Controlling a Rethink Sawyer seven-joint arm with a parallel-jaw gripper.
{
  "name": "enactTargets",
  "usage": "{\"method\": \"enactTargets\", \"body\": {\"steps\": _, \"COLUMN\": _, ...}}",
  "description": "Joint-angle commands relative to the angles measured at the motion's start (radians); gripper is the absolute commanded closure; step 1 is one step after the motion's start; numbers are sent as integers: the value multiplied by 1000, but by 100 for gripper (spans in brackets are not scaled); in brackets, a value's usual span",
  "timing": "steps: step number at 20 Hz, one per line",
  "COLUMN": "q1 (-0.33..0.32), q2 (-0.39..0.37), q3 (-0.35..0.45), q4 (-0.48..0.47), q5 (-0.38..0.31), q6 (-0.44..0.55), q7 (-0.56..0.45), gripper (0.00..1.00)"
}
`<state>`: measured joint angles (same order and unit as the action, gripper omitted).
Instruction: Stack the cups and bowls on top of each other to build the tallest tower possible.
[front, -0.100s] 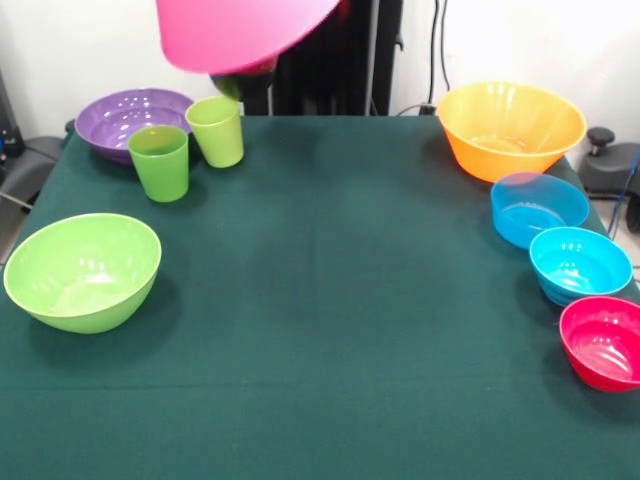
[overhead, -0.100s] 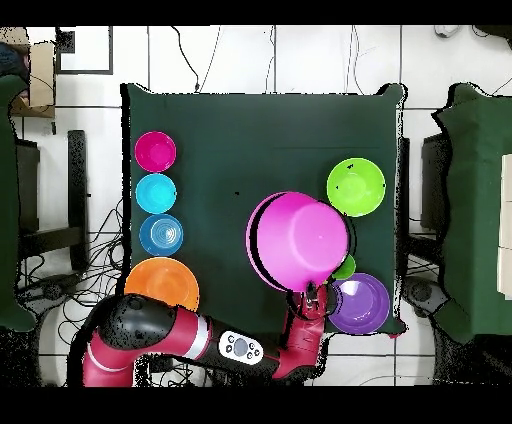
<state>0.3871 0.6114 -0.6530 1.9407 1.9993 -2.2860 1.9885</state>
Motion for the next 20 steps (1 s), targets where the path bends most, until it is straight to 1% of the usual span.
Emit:
{"method": "enactTargets", "body": {"steps": 1, "q1": -2, "q2": 22, "q3": 208, "q4": -204, "q5": -28, "q6": -26, "q7": -159, "gripper": 0}}
{"method": "enactTargets", "body": {"steps": 10, "q1": 1, "q2": 15, "q3": 219, "q4": -202, "q5": -22, "q6": -15, "q7": -141, "gripper": 0}}
{"method": "enactTargets", "body": {"steps": 13, "q1": 0, "q2": 12, "q3": 217, "q4": -196, "q5": -33, "q6": -2, "q7": -121, "gripper": 0}}
{"method": "enactTargets", "body": {"steps": 20, "q1": -1, "q2": 11, "q3": 217, "q4": -195, "q5": -43, "q6": -4, "q7": -116, "gripper": 0}}
